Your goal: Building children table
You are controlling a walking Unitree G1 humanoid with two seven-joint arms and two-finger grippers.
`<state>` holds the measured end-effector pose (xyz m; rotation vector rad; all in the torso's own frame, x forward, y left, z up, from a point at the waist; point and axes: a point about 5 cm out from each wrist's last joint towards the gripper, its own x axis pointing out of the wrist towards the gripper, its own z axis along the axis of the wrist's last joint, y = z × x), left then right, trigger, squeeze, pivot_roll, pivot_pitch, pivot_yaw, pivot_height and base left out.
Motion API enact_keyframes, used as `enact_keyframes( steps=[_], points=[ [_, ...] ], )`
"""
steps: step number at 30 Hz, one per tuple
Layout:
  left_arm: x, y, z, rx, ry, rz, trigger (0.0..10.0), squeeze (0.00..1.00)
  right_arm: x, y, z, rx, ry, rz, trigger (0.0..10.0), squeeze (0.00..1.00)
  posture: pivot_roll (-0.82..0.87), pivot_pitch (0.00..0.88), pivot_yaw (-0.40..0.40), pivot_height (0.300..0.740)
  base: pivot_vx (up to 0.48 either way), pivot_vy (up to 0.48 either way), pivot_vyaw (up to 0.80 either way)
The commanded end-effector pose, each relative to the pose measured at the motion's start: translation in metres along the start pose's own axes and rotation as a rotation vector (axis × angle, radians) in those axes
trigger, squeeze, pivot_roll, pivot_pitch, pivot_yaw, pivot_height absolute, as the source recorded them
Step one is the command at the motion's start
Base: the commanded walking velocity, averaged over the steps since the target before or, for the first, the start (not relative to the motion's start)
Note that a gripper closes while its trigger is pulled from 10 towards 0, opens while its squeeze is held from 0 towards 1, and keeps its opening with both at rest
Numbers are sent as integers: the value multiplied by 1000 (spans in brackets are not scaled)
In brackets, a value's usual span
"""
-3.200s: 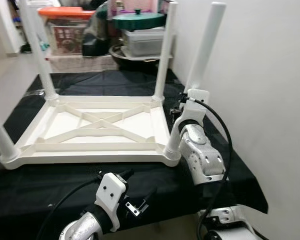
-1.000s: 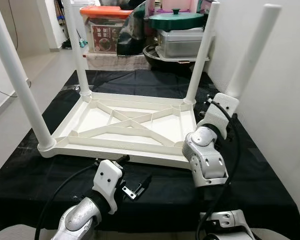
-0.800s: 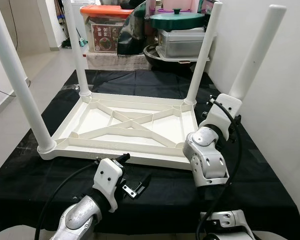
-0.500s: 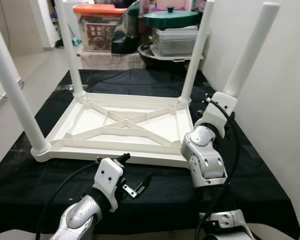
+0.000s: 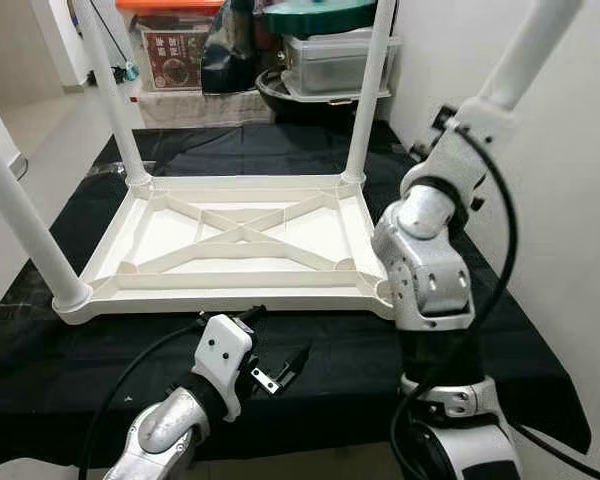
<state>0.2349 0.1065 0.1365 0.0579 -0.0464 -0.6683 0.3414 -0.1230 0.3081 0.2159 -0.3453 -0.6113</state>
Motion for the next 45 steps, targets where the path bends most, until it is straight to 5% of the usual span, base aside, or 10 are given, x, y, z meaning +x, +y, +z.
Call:
enact_keyframes(
  steps=[1, 7, 14, 18, 19, 24, 25, 26, 27, 45],
  points=[
    [0, -2, -4, -2, 13, -13, 10000, 0, 2, -2, -4, 3, 24, 2, 10000, 0, 43, 15, -25, 740, 0, 0, 0],
    [-1, -1, -4, 1, 14, -12, 10000, 0, -2, 2, -21, -5, 111, 78, 10000, 0, 47, 12, -28, 740, 0, 0, 0],
    [3, 6, 1, 2, 9, 0, 10000, 0, -19, 29, -8, 329, 113, 632, 10000, 0, 43, 7, -27, 740, 0, 0, 0],
    [6, 11, 4, -5, 6, 6, 10000, 0, -21, 28, -12, 339, 145, 732, 10000, 0, 40, 9, -23, 740, 0, 0, 0],
    [7, 14, 5, -8, 4, 13, 10000, 1000, -21, 25, -16, 320, 159, 771, 10000, 0, 42, 9, -28, 740, 0, 0, 0],
    [16, 27, 15, 60, 5, 51, 10000, 1000, -29, 13, -31, 301, 238, 918, 10000, 0, 43, 14, -25, 740, 0, 0, 0],
    [20, 29, 18, 73, 8, 43, 10000, 329, -32, 10, -35, 297, 253, 950, 10000, 0, 41, 15, -24, 740, 0, 0, 0],
    [20, 29, 18, 73, 8, 43, 10000, 329, -32, 10, -35, 297, 253, 950, 10000, 0, 41, 15, -24, 740, 0, 0, 0],
    [23, 29, 20, 82, 12, 27, 10000, 0, -36, 8, -38, 297, 268, 974, 10000, 0, 41, 15, -23, 740, 0, 0, 0],
    [58, 24, 14, 161, 52, -7, 10000, 0, -69, 9, -48, 348, 373, 1177, 10000, 0, 38, 15, -24, 740, 0, 0, 0]
  ],
)
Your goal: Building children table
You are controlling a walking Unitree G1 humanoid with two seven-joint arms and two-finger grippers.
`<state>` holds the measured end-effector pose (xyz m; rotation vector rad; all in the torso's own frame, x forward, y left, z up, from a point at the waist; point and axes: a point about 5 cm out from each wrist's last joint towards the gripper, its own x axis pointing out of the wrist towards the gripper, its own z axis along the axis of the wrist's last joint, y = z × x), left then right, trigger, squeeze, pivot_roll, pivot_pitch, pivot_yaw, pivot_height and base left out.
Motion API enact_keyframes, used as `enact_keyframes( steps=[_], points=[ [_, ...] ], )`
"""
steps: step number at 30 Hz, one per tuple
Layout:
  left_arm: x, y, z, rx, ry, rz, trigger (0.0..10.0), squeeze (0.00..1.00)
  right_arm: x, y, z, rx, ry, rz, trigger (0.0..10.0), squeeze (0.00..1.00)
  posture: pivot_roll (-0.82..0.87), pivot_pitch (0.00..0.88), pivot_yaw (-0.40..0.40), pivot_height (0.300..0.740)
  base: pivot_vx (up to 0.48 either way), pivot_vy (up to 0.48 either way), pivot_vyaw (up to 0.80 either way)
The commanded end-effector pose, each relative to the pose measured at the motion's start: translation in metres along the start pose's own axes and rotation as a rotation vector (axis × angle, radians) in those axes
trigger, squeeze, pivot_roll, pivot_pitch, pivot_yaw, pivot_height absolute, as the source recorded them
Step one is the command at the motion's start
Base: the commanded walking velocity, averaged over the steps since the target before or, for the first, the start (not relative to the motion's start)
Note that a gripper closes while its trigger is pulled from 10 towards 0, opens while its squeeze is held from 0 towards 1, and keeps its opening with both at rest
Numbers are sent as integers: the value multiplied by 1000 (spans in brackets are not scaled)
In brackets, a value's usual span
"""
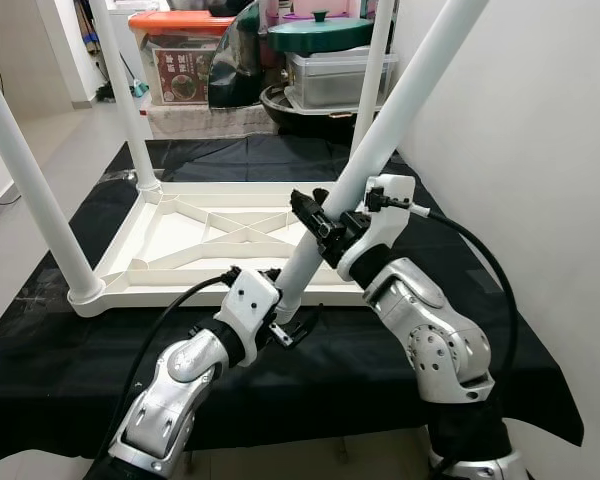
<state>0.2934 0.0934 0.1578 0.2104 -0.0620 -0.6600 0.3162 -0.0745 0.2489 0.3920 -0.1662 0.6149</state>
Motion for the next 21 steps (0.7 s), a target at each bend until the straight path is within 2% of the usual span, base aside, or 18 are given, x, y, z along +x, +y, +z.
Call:
enact_keyframes(
  steps=[1, 15, 21],
  points=[
    [6, -4, -5, 16, 22, -13, 10000, 0, -2, 6, -2, 15, 9, 42, 10000, 0, 36, 14, -24, 740, 0, 0, 0],
    [14, -11, -11, 25, 60, -40, 10000, 0, -3, 12, -1, 25, 18, 72, 10000, 0, 32, 15, -22, 740, 0, 0, 0],
    [15, -2, -16, 69, 102, 5, 10000, 0, -4, 11, -1, 25, 15, 67, 10000, 0, 33, 15, -21, 740, 0, 0, 0]
  ],
)
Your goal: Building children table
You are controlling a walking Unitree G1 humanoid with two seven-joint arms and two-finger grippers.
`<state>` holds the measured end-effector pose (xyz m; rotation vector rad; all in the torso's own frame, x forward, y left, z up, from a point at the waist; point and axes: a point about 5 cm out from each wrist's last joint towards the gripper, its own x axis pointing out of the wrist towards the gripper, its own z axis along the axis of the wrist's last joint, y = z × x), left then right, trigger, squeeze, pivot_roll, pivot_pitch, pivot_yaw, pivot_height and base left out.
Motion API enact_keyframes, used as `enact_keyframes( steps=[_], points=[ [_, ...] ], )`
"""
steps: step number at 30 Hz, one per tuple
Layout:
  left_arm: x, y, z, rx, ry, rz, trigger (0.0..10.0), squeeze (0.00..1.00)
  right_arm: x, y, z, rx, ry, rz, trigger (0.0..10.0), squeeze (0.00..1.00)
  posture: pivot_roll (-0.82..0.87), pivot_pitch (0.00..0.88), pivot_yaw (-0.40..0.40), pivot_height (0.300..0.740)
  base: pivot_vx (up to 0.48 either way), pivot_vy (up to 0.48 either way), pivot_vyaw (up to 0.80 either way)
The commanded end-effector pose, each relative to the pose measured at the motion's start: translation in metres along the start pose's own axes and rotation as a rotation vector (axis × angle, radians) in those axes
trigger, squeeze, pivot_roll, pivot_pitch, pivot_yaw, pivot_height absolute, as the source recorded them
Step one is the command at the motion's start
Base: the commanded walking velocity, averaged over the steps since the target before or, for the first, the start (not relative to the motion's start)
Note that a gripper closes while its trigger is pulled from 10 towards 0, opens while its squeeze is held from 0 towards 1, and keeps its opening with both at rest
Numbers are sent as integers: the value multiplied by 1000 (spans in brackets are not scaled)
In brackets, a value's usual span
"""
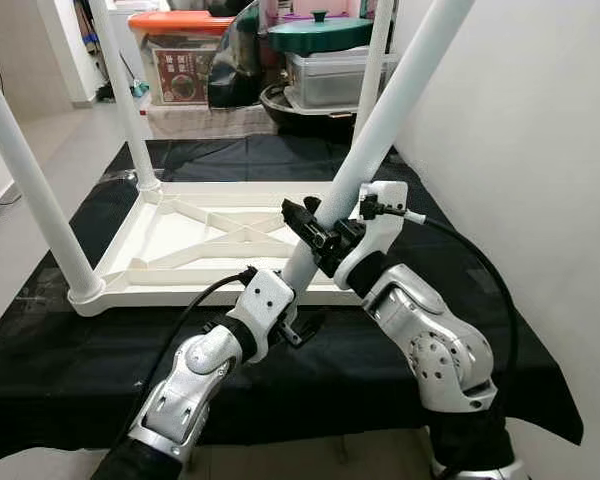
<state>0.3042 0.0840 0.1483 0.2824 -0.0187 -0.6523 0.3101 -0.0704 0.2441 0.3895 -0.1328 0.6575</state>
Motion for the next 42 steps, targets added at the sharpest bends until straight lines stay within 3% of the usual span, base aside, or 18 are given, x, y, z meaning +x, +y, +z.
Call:
enact_keyframes(
  steps=[1, 26, 27, 28, 29, 30, 42],
  points=[
    [1, 1, -8, 13, 44, 7, 10000, 0, 0, 5, 5, 10, -23, 33, 10000, 0, 33, 15, -21, 740, 0, 0, 0],
    [1, -4, -23, -9, 124, -38, 10000, 0, -1, 9, 6, 18, -30, 53, 10000, 0, 29, 7, -13, 740, 0, 0, 0],
    [1, -2, -22, -14, 115, -31, 7176, 0, -1, 10, 6, 18, -28, 55, 10000, 0, 29, 5, -12, 740, 0, 0, 0],
    [1, -2, -22, -14, 115, -31, 7176, 0, -1, 10, 6, 18, -28, 55, 10000, 0, 29, 5, -12, 740, 0, 0, 0],
    [2, -1, -22, -19, 110, -24, 1451, 0, -1, 10, 6, 17, -27, 56, 10000, 0, 29, 5, -12, 740, 0, 0, 0],
    [2, 0, -22, -21, 106, -25, 0, 0, -1, 10, 5, 17, -26, 57, 10000, 0, 27, 4, -11, 740, 0, 0, 0],
    [1, 0, -21, -8, 88, -31, 0, 0, -3, 13, 0, -5, 0, 82, 10000, 0, 25, 0, -10, 740, 0, 0, 0]
  ],
)
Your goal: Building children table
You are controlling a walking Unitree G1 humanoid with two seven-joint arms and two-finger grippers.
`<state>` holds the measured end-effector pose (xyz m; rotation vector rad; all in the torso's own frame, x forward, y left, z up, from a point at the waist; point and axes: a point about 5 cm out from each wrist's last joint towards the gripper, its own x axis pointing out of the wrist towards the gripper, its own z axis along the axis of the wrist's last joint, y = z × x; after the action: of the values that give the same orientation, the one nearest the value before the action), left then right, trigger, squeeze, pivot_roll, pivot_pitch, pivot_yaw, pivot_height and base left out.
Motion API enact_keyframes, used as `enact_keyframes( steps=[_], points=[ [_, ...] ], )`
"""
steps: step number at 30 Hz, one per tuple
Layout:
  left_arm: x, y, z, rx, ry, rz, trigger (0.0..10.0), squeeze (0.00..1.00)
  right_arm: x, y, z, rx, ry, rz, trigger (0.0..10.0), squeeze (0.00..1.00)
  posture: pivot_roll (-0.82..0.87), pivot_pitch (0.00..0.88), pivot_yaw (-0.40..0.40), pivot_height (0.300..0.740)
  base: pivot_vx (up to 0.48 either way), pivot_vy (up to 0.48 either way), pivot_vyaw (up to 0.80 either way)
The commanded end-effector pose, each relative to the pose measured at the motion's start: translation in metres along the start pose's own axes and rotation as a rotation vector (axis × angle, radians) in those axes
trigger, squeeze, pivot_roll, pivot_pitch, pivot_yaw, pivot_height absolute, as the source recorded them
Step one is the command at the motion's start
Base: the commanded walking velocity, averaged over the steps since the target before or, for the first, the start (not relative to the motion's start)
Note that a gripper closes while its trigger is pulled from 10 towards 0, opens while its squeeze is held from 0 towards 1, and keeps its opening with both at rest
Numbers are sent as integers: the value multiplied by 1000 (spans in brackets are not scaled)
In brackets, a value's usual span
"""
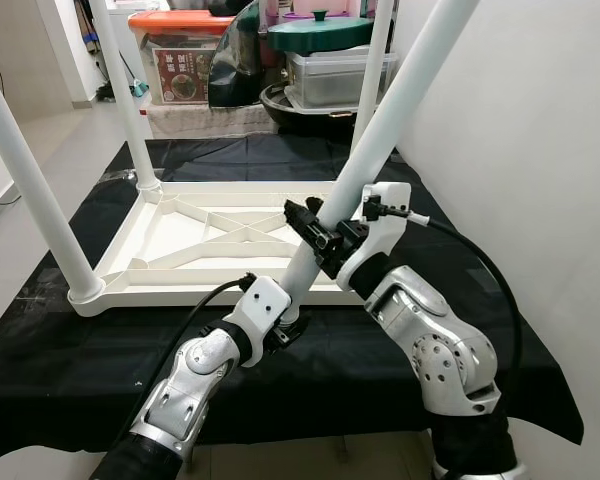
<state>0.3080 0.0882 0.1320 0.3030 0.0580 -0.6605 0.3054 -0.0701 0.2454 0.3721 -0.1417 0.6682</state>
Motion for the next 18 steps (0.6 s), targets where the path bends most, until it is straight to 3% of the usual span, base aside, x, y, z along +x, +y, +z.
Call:
enact_keyframes(
  steps=[1, 2, 4, 5, 10, 11, 15, 18],
  points=[
    [-1, -2, -4, 3, 12, -16, 0, 0, 0, 10, -2, 8, 4, 72, 10000, 0, 25, 0, -10, 740, 0, 0, 0],
    [-2, -5, -6, 11, 21, -48, 10000, 0, -2, 9, -5, -5, 8, 77, 10000, 0, 26, 0, -10, 740, 0, 0, 0],
    [-3, -6, -7, 12, 25, -58, 10000, 0, -2, 9, -6, -10, 8, 77, 10000, 0, 26, 0, -10, 740, 0, 0, 0],
    [-5, -7, -7, -6, 22, -85, 10000, 0, -3, 8, -7, -15, 9, 82, 10000, 1000, 28, 0, -9, 740, 0, 0, 0],
    [-12, -6, -9, -42, 10, -146, 10000, 0, -4, 6, -7, -29, 5, 94, 10000, 1000, 31, 0, -6, 740, 0, 0, 0],
    [-16, -3, -11, -41, 9, -166, 10000, 0, -5, 4, -6, -37, -1, 94, 10000, 0, 31, 0, -6, 740, 0, 0, 0],
    [-34, 10, -14, -93, 18, -271, 10000, 0, -8, -10, 2, -39, -11, 97, 10000, 0, 38, 0, -3, 740, 0, 0, 0],
    [-39, 12, -15, -120, 26, -307, 10000, 0, -10, -15, 3, -32, -3, 117, 10000, 0, 39, 0, -3, 740, 0, 0, 0]
  ],
)
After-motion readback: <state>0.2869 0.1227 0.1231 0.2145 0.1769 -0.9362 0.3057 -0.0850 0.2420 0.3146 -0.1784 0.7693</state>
